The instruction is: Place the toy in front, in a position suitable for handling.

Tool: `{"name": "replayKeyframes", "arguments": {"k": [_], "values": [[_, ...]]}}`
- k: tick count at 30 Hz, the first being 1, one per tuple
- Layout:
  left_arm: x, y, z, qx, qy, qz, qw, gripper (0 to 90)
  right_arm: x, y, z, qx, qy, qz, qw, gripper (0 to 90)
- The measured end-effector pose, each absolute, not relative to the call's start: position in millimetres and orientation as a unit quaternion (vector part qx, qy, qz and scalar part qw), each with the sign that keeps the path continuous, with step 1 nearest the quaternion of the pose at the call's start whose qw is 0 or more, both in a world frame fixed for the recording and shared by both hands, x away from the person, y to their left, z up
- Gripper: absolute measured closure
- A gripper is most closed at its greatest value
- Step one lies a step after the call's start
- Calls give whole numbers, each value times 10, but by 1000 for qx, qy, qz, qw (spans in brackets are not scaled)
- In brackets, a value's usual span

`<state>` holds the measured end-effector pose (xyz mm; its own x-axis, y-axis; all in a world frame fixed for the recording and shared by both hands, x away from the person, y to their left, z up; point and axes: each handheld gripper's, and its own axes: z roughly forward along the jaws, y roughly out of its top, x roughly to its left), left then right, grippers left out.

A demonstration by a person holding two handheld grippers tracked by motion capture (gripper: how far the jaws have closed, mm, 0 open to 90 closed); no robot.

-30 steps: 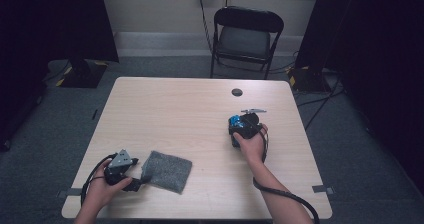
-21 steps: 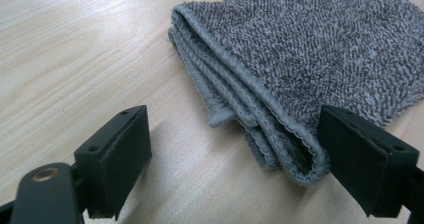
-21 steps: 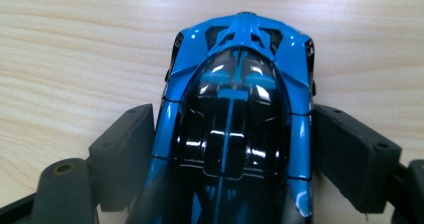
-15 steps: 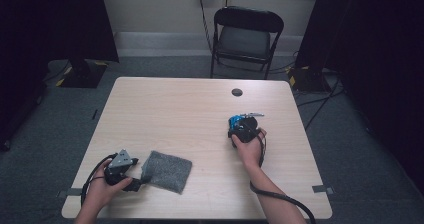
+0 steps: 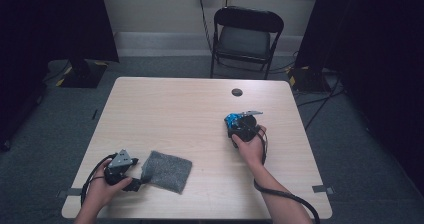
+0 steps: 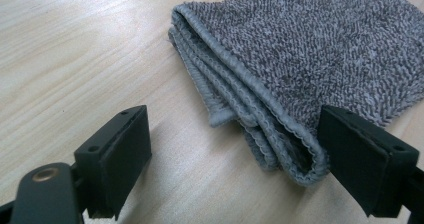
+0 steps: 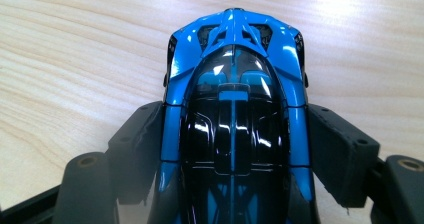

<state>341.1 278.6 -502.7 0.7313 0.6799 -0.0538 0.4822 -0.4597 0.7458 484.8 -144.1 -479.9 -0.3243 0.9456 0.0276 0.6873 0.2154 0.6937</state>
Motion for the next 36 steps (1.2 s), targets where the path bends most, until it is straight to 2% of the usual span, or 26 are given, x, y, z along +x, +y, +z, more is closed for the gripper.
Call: {"name": "replayKeyframes", "arguments": {"k": [9,18,36], "values": [[3413,2787,-5025,846,342,128,389,142,4844,-1468,-4632,508,773,323,199,279],[3414,2786,-5025,846,343,128,388,142,4789,-1248,-4554,465,797,342,179,279],[3415,2788,-5025,845,343,126,389,141,4705,-822,-4801,389,853,328,119,277]]}}
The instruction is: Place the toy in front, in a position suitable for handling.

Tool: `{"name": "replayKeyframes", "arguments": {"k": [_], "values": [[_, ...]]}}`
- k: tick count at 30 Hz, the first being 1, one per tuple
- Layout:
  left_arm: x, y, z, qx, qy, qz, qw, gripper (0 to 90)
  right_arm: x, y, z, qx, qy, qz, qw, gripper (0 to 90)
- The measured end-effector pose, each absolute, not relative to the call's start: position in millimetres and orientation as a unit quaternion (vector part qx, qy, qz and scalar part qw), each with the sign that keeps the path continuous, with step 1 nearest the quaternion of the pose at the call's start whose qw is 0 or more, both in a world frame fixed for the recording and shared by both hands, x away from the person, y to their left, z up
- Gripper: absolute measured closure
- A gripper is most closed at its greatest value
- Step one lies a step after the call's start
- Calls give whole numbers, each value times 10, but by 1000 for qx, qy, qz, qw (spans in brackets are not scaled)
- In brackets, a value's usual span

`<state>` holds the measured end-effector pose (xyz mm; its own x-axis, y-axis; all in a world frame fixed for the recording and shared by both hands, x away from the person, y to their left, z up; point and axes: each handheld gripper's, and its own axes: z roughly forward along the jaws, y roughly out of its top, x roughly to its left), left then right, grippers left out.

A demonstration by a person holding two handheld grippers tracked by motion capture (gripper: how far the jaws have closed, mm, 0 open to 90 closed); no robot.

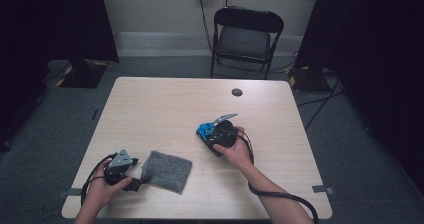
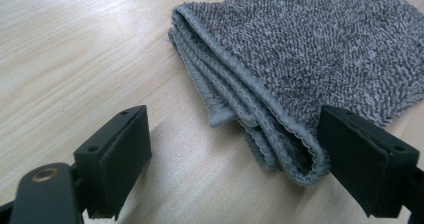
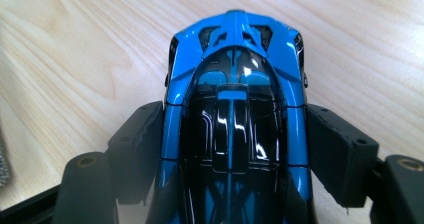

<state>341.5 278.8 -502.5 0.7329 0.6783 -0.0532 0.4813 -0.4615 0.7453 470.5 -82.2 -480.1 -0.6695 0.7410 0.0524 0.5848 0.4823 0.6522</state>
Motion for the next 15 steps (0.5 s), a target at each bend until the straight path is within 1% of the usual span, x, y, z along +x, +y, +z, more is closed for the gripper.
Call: {"name": "replayKeyframes", "arguments": {"k": [4,10,13,15], "values": [[3415,2789,-5025,845,343,126,389,141,4717,-851,-4825,392,851,333,109,276],[3415,2788,-5025,846,343,127,389,141,4710,-877,-4855,380,850,348,111,269],[3416,2788,-5025,845,343,126,389,141,4702,-878,-4866,370,856,341,117,232],[3416,2788,-5025,846,343,126,389,141,4686,-881,-4853,358,858,344,135,207]]}}
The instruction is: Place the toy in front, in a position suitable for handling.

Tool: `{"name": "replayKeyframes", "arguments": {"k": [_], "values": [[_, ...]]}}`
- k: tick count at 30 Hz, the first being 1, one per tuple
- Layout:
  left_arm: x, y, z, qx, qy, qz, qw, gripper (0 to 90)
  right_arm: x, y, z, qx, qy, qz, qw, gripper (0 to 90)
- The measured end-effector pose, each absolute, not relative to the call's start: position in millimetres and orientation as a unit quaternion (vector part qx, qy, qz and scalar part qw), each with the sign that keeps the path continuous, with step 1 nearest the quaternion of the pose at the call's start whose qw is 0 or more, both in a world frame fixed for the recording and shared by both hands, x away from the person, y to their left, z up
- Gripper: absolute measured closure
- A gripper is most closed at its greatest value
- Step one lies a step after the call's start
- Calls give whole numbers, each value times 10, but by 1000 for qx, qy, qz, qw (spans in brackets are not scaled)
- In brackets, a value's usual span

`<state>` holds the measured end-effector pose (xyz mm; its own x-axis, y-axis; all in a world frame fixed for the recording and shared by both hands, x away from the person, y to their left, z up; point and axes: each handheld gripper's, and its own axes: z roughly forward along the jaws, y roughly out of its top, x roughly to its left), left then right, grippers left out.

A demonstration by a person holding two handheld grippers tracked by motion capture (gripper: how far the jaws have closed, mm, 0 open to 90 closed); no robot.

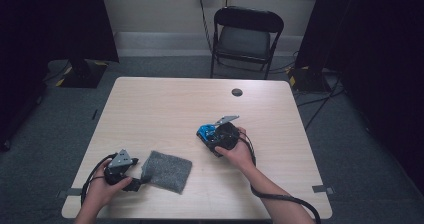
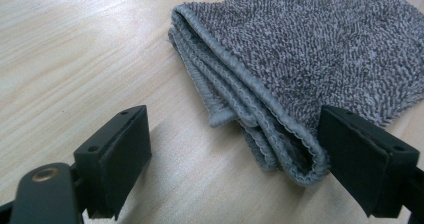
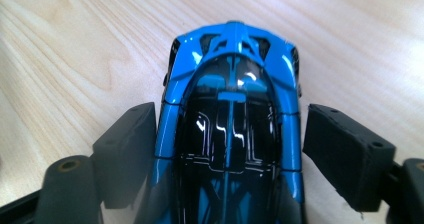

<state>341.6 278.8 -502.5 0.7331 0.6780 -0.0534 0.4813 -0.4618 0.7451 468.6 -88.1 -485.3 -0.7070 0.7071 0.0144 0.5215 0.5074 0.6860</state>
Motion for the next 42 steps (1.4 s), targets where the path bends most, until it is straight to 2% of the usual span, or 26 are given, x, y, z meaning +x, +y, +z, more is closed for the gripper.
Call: {"name": "replayKeyframes", "arguments": {"k": [14,22,27,35,37,42], "values": [[3415,2786,-5025,846,343,128,389,141,4459,-1096,-4734,365,840,375,143,140],[3413,2783,-5025,846,342,129,387,141,4307,-1245,-4895,377,836,378,128,138],[3413,2784,-5025,846,343,129,388,141,4233,-1264,-4973,369,837,378,141,136],[3409,2780,-5025,844,346,128,388,139,4220,-1210,-5030,366,839,369,159,170],[3409,2785,-5025,838,356,121,395,135,4217,-1213,-5027,367,838,370,162,235],[3415,2797,-5002,828,379,107,400,164,4192,-1207,-5024,365,837,372,168,238]]}}
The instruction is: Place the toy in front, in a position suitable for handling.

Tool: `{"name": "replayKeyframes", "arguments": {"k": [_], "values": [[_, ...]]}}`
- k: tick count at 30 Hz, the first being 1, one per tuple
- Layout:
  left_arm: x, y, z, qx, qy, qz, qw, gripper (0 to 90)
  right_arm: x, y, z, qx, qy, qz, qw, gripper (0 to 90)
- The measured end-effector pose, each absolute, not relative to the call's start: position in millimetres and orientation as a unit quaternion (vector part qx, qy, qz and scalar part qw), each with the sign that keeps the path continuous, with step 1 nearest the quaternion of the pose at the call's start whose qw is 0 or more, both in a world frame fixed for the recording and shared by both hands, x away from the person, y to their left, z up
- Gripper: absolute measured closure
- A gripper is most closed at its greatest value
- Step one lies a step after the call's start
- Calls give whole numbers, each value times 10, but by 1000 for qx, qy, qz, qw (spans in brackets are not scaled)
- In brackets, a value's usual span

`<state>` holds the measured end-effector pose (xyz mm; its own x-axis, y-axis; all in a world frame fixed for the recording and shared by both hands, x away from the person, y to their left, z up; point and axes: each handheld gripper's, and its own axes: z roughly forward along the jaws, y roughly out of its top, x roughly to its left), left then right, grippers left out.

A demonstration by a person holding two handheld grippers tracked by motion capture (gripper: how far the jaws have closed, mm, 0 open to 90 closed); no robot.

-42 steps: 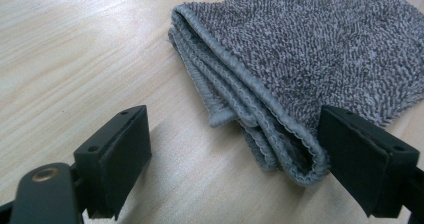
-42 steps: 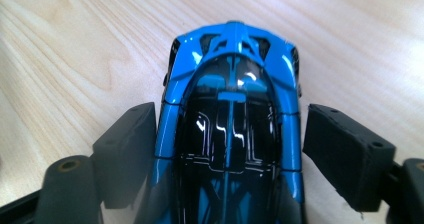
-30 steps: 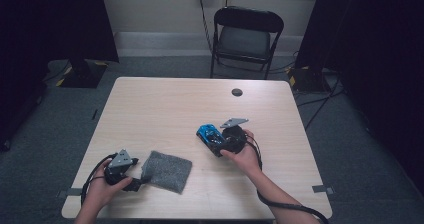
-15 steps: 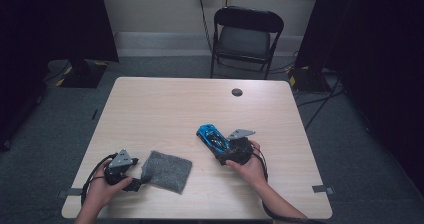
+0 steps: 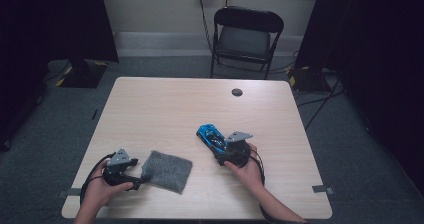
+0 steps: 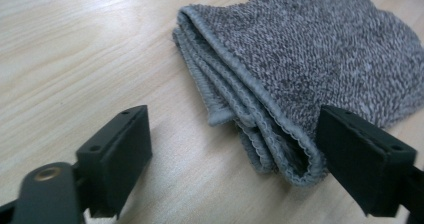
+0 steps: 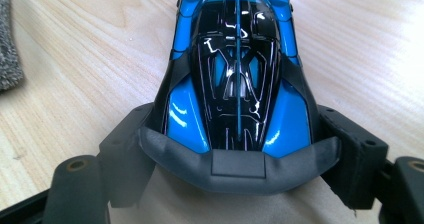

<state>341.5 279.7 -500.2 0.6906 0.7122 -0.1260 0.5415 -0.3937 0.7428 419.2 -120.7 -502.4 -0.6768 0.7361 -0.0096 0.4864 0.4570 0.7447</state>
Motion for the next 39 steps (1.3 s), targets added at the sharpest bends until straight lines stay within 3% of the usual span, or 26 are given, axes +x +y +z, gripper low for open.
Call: {"name": "replayKeyframes", "arguments": {"k": [9,14,23,39], "values": [[3384,2782,-4700,821,350,141,429,190,4198,-1210,-5025,367,836,373,164,238],[3397,2604,-4640,828,324,131,438,191,4198,-1210,-5025,367,836,373,164,238],[3430,2301,-4714,851,287,120,423,208,4198,-1211,-5026,367,836,373,164,238],[3456,2214,-4920,877,265,108,386,238,4198,-1212,-5026,366,836,373,164,238]]}}
